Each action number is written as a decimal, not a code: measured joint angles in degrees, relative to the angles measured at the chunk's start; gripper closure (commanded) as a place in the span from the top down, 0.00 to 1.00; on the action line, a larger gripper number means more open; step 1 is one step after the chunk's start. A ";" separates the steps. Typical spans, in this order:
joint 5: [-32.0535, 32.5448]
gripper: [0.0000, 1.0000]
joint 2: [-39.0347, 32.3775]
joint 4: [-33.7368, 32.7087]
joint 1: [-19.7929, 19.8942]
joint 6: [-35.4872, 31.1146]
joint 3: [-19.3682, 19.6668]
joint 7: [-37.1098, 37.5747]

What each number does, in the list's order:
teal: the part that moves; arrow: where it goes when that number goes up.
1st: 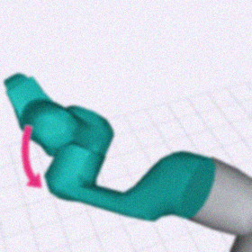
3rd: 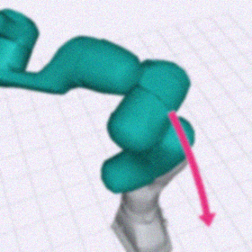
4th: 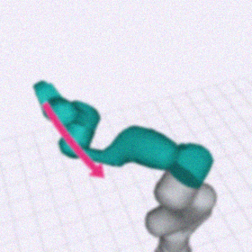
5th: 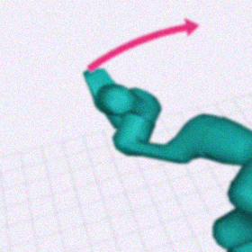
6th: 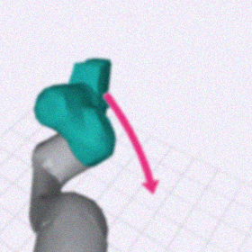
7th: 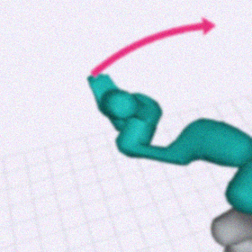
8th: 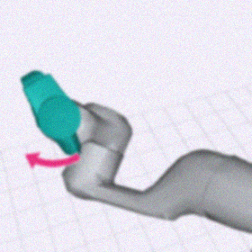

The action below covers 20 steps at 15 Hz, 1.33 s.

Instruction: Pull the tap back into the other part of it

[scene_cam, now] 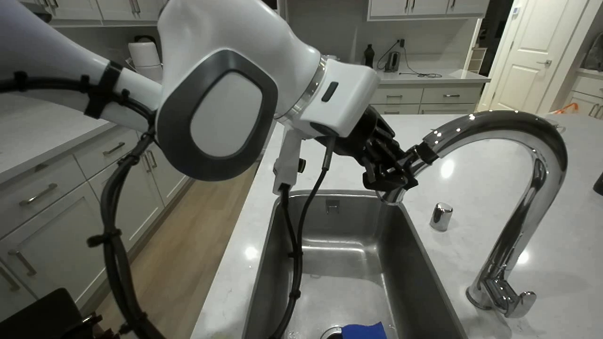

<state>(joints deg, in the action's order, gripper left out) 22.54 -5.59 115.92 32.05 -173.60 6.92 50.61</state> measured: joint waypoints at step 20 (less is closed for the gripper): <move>24.95 0.82 1.39 -2.74 -0.34 6.50 3.31 1.58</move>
<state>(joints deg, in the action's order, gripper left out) 47.49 -4.19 113.19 31.71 -167.10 10.23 52.19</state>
